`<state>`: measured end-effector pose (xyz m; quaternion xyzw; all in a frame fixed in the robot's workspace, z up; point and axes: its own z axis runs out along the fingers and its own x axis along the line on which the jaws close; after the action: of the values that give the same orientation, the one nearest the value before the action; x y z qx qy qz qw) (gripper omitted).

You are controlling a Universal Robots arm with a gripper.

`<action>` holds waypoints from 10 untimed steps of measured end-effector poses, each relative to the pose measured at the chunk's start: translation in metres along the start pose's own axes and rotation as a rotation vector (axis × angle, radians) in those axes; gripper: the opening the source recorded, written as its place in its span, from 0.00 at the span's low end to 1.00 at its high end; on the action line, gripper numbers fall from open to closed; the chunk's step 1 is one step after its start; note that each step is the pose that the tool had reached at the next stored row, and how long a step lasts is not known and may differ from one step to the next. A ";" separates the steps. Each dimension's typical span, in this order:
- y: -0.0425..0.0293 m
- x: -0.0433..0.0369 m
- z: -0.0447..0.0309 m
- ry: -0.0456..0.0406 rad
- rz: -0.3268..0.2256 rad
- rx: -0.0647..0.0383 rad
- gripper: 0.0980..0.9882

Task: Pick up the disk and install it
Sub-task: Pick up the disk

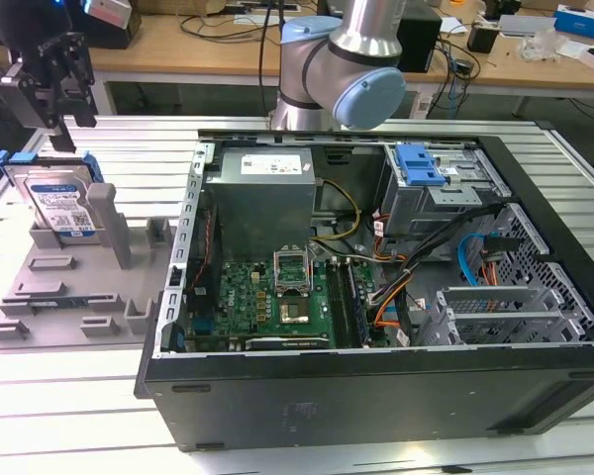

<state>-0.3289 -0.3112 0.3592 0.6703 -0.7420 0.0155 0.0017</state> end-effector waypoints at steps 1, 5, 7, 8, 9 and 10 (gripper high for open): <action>0.0033 -0.0001 0.0020 0.0000 -0.008 0.000 0.58; 0.0181 0.0000 0.0081 0.0000 -0.011 0.000 0.58; 0.0303 0.0011 0.0115 -0.0001 -0.012 0.000 0.58; 0.0348 0.0016 0.0125 -0.0001 -0.012 0.000 0.58; 0.0389 0.0019 0.0132 -0.0001 -0.013 0.000 0.58; 0.0423 0.0023 0.0136 -0.0001 -0.013 0.000 0.58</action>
<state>-0.3710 -0.3096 0.3447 0.6752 -0.7374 0.0156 0.0017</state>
